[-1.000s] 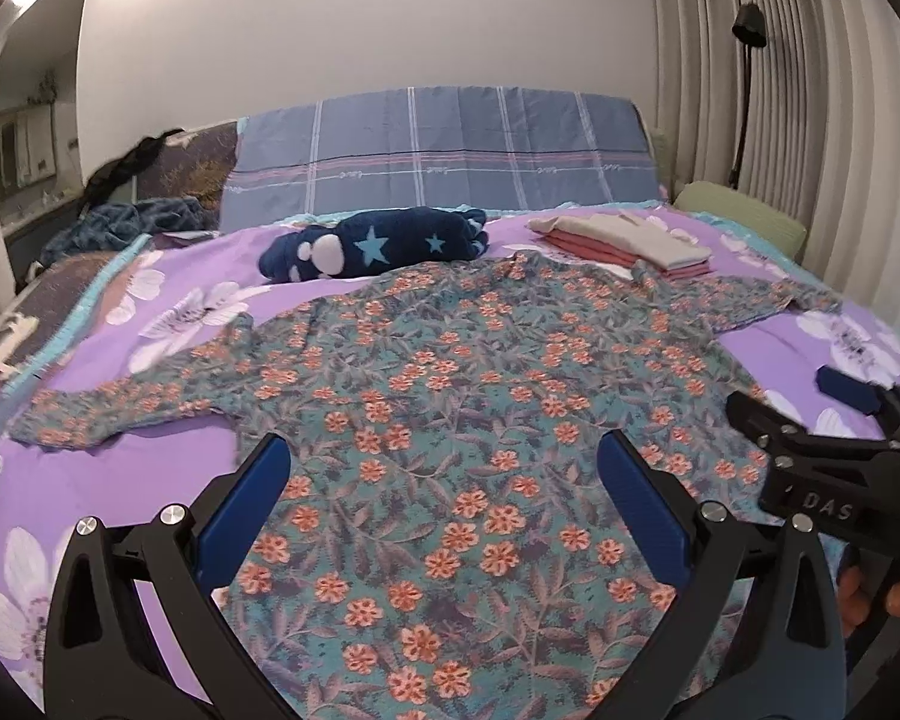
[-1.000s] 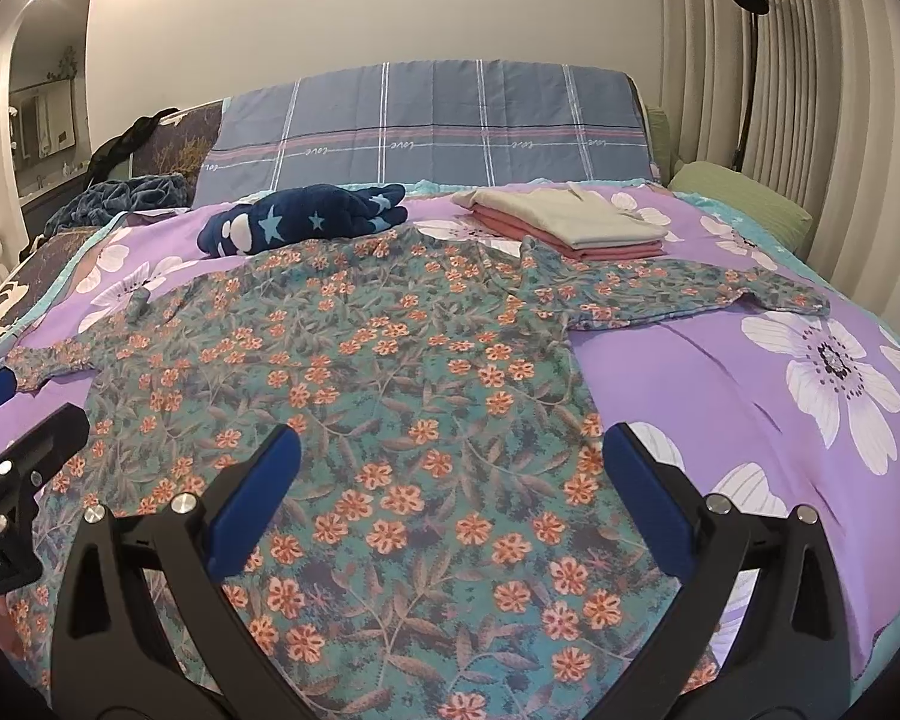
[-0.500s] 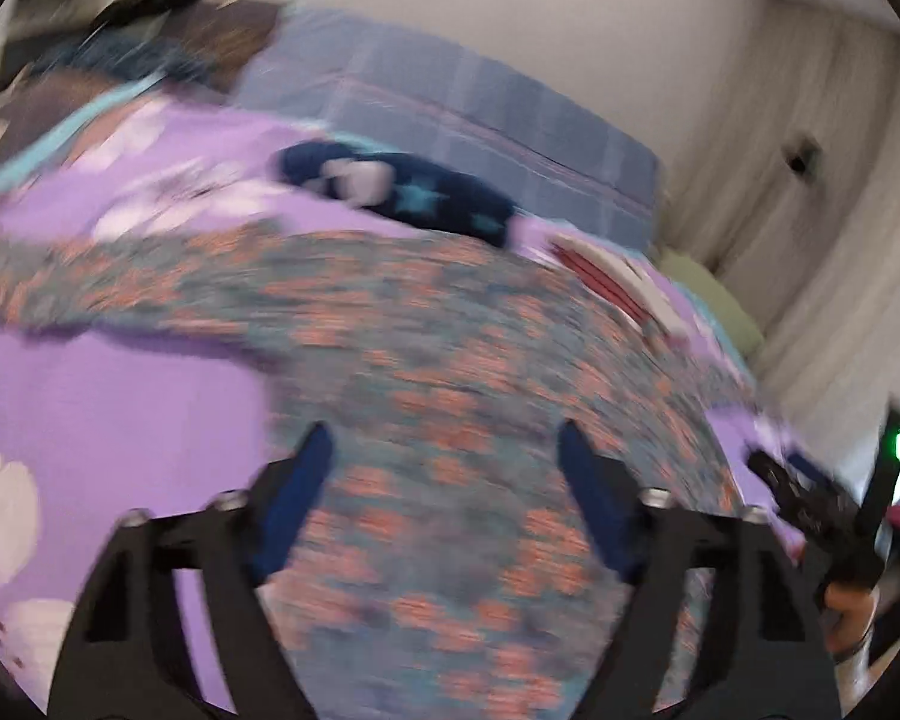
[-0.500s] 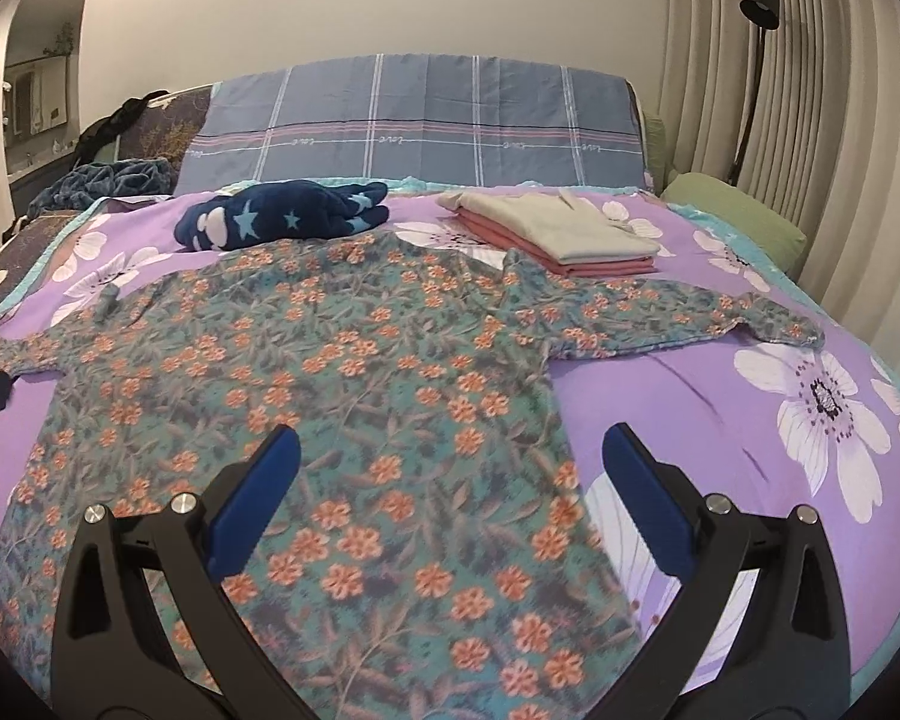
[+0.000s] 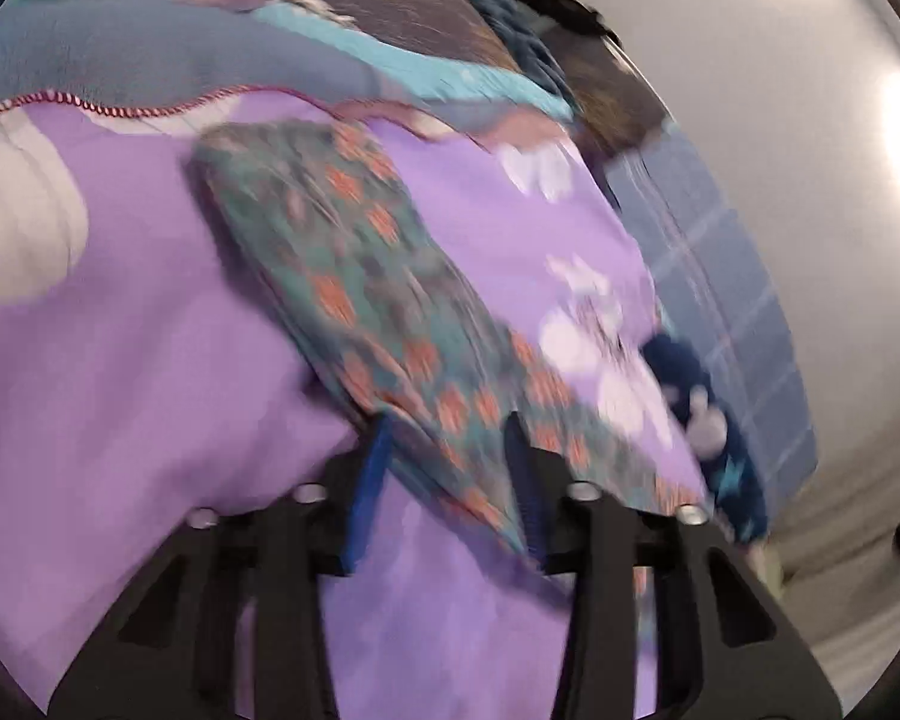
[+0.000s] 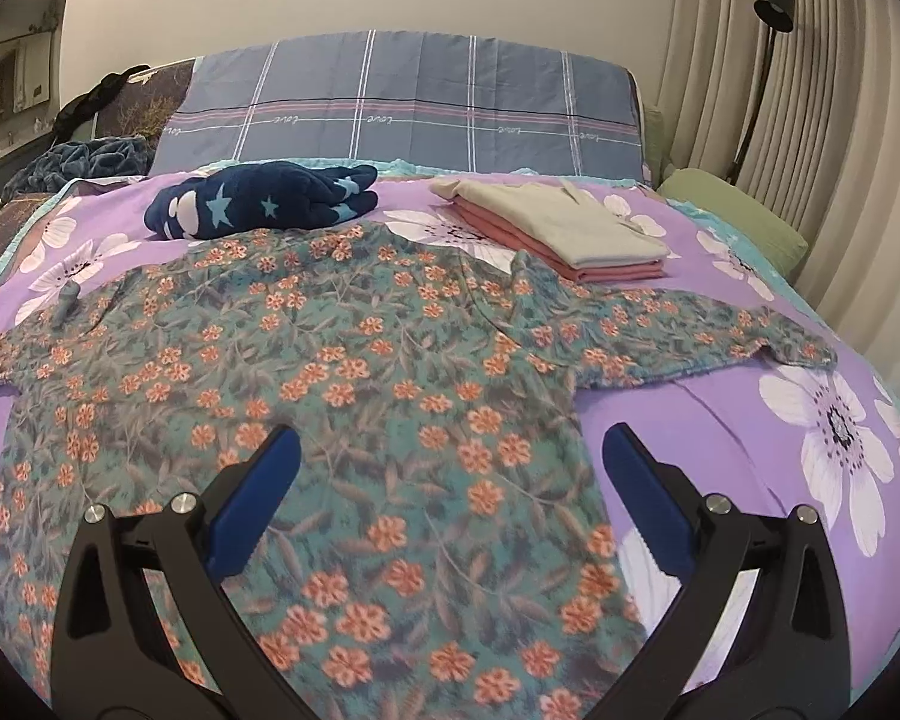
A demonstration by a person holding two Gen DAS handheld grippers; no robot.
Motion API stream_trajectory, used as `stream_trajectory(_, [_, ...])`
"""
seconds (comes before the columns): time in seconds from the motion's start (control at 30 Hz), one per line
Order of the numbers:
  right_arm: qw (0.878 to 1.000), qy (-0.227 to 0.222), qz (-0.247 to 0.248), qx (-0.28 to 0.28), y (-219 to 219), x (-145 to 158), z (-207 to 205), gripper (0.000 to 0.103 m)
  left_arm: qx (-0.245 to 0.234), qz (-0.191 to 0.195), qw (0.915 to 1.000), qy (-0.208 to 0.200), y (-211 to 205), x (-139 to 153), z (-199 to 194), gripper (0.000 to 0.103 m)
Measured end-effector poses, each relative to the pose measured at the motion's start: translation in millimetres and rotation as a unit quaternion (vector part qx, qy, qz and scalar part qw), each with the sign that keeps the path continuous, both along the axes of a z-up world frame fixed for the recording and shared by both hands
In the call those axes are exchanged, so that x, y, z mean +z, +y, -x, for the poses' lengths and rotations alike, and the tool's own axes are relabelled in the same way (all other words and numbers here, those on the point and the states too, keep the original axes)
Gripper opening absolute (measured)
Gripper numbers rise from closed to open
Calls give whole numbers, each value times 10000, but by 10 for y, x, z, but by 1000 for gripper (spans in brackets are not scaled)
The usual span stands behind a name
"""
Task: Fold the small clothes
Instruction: 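Grasp the teal floral shirt's sleeve cuff with the left gripper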
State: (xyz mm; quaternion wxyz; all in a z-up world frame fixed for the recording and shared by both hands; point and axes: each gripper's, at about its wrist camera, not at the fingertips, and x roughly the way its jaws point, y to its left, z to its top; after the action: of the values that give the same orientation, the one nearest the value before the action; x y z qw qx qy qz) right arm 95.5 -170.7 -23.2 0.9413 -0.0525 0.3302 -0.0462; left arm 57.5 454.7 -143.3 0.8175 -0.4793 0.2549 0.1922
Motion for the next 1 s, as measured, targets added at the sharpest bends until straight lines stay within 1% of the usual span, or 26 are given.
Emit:
stream_trajectory(0.07, [10000, 33, 5, 60, 46, -14, -34, 101, 332, 87, 9994, -87, 175, 19, -28, 30])
stream_trajectory(0.13, [9999, 79, 75, 128, 92, -35, -80, 101, 597, 118, 9981, -62, 291, 57, -49, 28])
stream_trajectory(0.2, [9998, 95, 95, 140, 108, -43, -110, 101, 778, 355, 9963, -46, 335, 63, -37, 27])
stream_trajectory(0.23, [9998, 91, 68, 154, 105, -43, -115, 101, 818, 440, 9957, -52, 333, 84, -3, 28])
stream_trajectory(0.3, [9999, 73, 12, 154, 81, -46, -116, 101, 856, 381, 9955, 146, 273, 166, 16, 41])
stream_trajectory(0.33, [9999, 73, -3, 145, 70, -52, -118, 101, 867, 304, 9956, 211, 222, 224, 35, 53])
stream_trajectory(0.37, [9999, 85, -22, 133, 56, -63, -121, 101, 876, 286, 9955, 209, 224, 250, 52, 62])
stream_trajectory(0.4, [9998, 117, -55, 118, 37, -84, -132, 101, 941, 281, 9948, 257, 216, 296, 65, 66])
stream_trajectory(0.5, [9995, 253, -184, 95, -7, -141, -149, 101, 1329, 359, 9892, 502, 262, 256, 132, 67])
stream_trajectory(0.53, [9993, 274, -235, 101, -22, -152, -143, 101, 1404, 424, 9878, 515, 256, 256, 143, 67])
stream_trajectory(0.57, [9992, 272, -263, 104, -30, -158, -134, 101, 1426, 415, 9874, 550, 254, 267, 134, 68])
stream_trajectory(0.63, [9995, 240, -205, 77, -45, -170, -124, 101, 1374, 252, 9882, 622, 291, 249, 91, 68])
stream_trajectory(0.67, [9995, 241, -172, 67, -49, -175, -133, 101, 1375, 196, 9883, 637, 321, 229, 84, 64])
stream_trajectory(0.7, [9996, 247, -159, 54, -56, -176, -139, 101, 1412, 140, 9879, 629, 367, 216, 65, 45])
stream_trajectory(0.73, [9995, 259, -159, 39, -72, -174, -143, 101, 1491, 55, 9867, 651, 425, 201, 56, 28])
stream_trajectory(0.77, [9995, 265, -171, 33, -82, -169, -150, 101, 1526, 11, 9859, 693, 496, 168, 49, 2])
stream_trajectory(0.83, [9996, 237, -168, 35, -96, -145, -174, 101, 1556, 106, 9862, 555, 570, 130, 38, 2])
stream_trajectory(0.87, [9997, 216, -136, 33, -101, -133, -186, 101, 1527, 16, 9869, 522, 555, 177, 25, 2])
stream_trajectory(0.93, [9998, 186, -55, 60, -98, -112, -229, 101, 1204, -486, 9905, 446, 382, 406, -107, 2])
stream_trajectory(1.0, [9996, 211, -105, 127, -101, -98, -282, 101, 652, -852, 9940, 194, 94, 694, -320, 2])
